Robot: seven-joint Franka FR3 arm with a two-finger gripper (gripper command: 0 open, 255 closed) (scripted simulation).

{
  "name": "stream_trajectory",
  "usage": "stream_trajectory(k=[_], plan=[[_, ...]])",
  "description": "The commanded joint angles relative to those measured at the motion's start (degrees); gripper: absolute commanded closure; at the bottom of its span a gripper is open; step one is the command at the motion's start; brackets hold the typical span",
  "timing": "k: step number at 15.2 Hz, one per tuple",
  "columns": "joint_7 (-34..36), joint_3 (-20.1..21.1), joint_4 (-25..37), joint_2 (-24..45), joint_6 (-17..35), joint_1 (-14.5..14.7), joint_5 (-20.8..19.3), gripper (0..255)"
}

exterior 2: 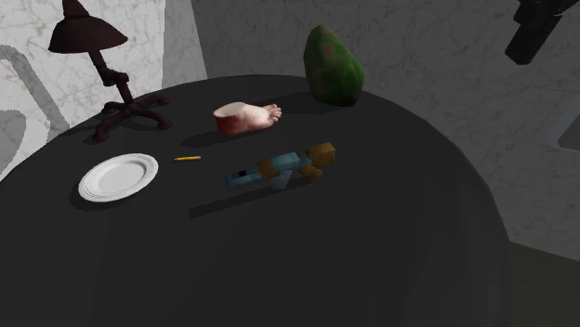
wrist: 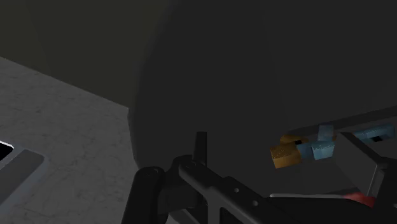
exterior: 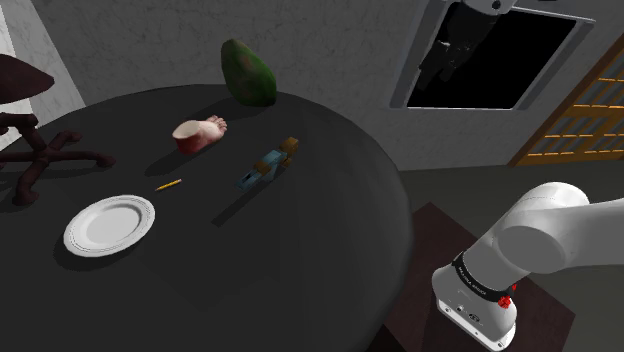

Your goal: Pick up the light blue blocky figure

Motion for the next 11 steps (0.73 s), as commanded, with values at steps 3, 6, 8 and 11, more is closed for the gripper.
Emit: stream_trajectory(k=[3,6,8,11], plan=[[4.8,2.4,-1.6,1.3,2.2,-0.4,1.3,0],[12.0,6.0,-3.2,4.2,5.7,-1.0,3.2,0],[16.7,8.4,-3.7,6.6,8.1,-1.5,4.3,0],[23.9,12.0,-3.8,10.9,11.7,-2.3,5.6,0]])
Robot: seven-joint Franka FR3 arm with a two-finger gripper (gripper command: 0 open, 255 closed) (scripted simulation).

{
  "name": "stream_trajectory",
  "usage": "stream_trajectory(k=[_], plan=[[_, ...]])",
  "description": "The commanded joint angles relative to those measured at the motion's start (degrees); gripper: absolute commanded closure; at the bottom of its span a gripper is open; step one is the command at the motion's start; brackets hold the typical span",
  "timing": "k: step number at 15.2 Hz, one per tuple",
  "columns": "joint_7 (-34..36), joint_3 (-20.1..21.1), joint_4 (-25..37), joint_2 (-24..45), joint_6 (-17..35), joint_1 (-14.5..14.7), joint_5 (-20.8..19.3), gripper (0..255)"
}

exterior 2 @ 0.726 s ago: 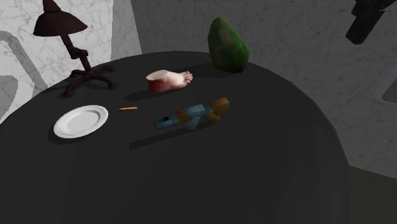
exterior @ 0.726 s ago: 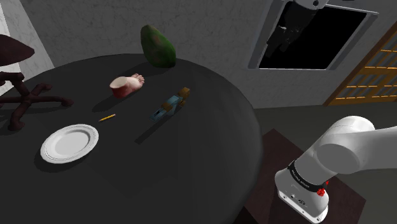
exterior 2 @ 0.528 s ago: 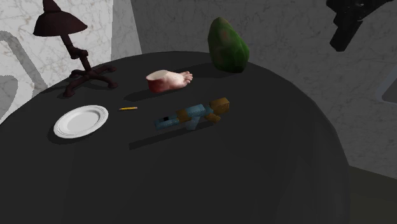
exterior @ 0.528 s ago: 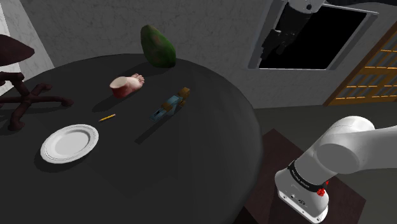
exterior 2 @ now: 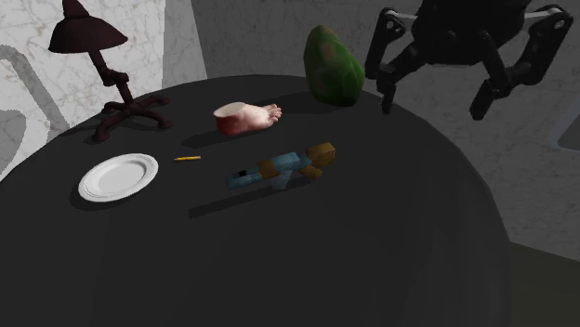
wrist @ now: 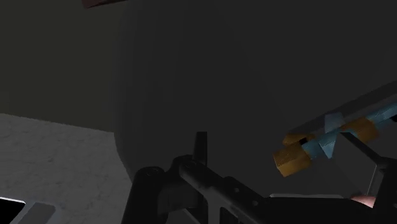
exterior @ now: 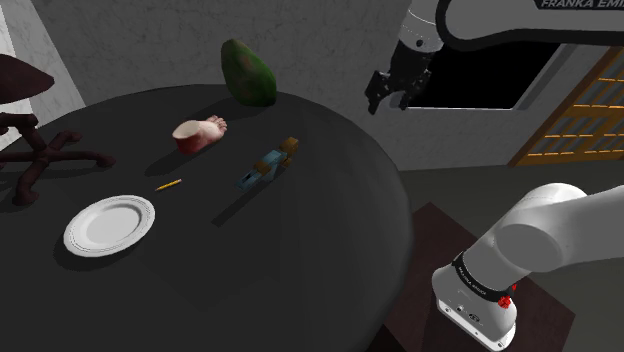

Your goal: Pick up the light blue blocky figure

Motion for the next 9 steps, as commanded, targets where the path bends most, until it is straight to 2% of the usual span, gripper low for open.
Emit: stream_trajectory(k=[1,5,9], plan=[[5.4,2.7,-0.1,3.1,2.6,-0.4,0.9,0],[15.1,7.3,1.6,10.5,7.2,-1.9,1.4,0],[25.1,11.5,4.7,19.0,11.4,-3.5,0.3,0]])
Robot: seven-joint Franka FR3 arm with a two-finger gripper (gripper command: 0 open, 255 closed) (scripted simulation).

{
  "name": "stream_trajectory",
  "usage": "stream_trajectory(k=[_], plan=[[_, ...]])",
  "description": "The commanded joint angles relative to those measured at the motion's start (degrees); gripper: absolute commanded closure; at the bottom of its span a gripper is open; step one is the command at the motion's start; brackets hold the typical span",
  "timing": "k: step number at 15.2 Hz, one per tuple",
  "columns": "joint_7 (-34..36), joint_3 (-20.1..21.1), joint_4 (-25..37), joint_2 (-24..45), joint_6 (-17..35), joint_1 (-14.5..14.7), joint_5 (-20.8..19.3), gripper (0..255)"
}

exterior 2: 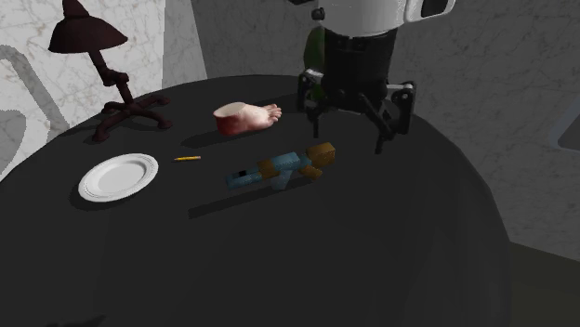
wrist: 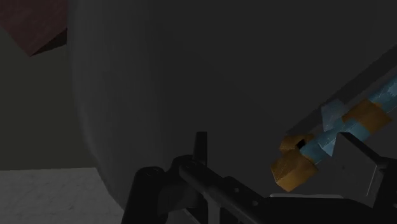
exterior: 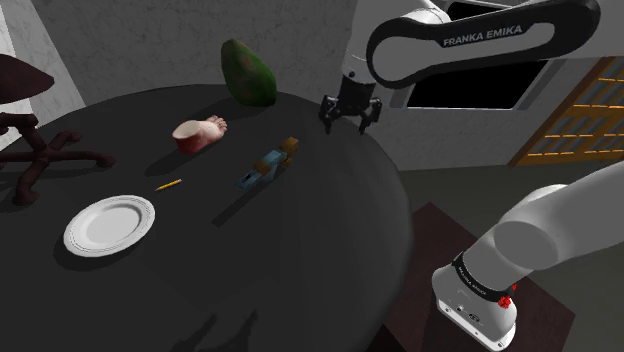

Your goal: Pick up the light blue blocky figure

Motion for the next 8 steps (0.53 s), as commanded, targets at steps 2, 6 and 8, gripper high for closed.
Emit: stream_trajectory(k=[2,6,8], plan=[[8.1,2.9,3.5,7.2,2.6,-1.2,-1.7,0],[18.8,5.4,8.7,17.2,5.4,-2.0,-5.7,0],[24.1,5.8,11.8,22.3,6.3,-1.7,-8.1,0]])
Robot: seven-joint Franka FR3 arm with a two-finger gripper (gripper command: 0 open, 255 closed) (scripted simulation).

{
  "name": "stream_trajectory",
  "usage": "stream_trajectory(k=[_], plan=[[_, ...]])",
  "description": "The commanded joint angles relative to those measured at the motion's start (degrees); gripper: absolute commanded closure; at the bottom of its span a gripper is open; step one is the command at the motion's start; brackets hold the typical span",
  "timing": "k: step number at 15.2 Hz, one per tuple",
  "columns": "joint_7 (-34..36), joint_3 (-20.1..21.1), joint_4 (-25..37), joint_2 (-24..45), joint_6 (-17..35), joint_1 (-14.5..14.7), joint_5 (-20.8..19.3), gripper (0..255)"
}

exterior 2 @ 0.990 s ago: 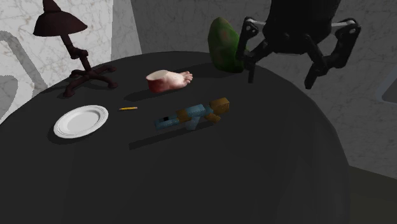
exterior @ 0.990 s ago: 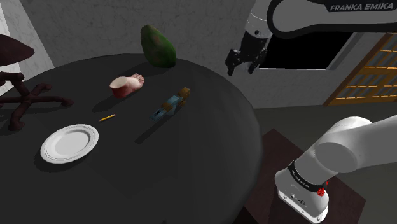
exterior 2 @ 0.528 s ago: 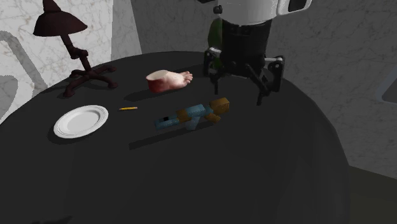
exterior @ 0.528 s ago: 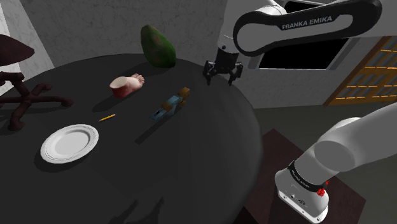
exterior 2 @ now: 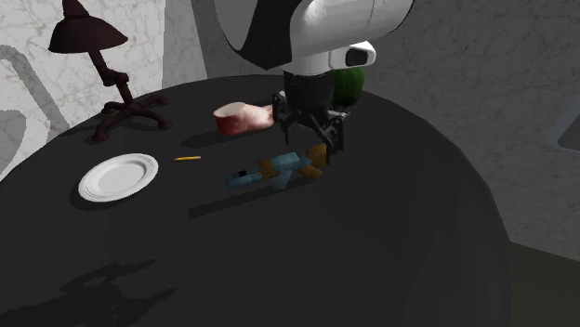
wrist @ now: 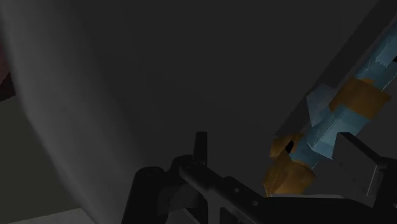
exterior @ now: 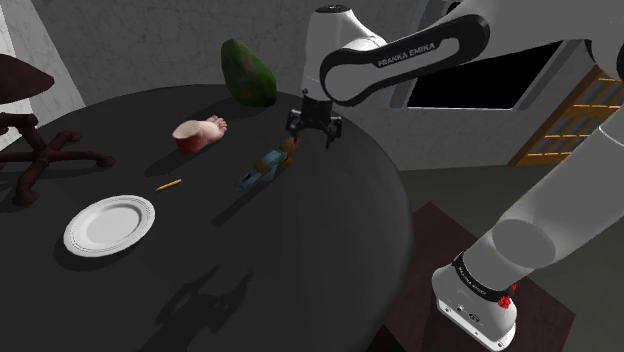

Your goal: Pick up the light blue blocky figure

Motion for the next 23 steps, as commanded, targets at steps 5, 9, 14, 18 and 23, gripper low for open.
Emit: stream_trajectory(k=[5,9,14,18,23], plan=[[14.7,-0.8,10.6,15.0,1.3,2.6,-6.4,0],[22.1,-3.1,19.3,24.7,1.1,5.5,-9.1,0],[29.0,-6.3,32.3,36.8,-0.3,9.1,-10.2,0],[29.5,-6.7,32.3,38.3,1.2,9.4,-10.7,0],[29.9,-7.4,32.0,40.4,3.5,9.7,-11.4,0]])
